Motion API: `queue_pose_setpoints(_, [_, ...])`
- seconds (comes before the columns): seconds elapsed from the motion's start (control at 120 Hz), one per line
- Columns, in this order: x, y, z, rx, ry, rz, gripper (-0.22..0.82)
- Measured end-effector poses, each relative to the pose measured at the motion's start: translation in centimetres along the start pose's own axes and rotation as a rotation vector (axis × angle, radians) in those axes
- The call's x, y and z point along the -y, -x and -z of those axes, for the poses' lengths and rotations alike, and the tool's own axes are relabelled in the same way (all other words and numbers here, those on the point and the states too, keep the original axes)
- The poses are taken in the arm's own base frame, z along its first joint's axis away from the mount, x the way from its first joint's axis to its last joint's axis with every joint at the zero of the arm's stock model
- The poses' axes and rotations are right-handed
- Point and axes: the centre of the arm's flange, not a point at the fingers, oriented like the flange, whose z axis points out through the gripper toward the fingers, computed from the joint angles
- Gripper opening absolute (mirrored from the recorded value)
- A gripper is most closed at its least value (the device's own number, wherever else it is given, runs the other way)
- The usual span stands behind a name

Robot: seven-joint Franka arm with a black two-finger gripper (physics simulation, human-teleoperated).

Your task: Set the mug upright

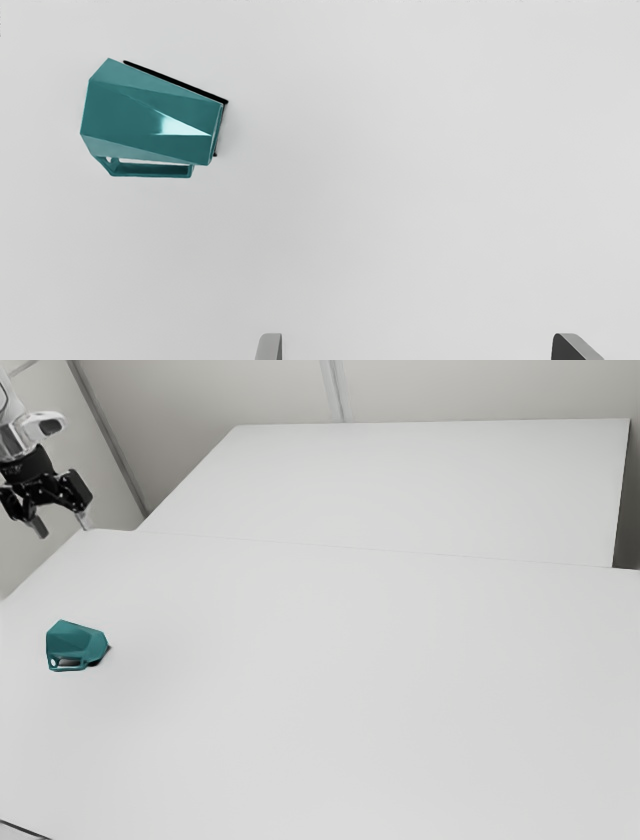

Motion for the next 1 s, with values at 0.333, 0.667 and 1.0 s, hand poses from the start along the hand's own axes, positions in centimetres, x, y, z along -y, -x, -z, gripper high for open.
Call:
queue_pose_setpoints(0.333, [9.4,-0.3,-3.2,-0.076,0.107,-0.074,0.59])
queue_pose_setpoints(0.667, [18.6,0.9,-8.7,-0.133,0.243,-0.127,0.59])
queue_pose_setpoints(1.0, [25.3,1.5,-14.1,-0.219,0.349,-0.196,0.59])
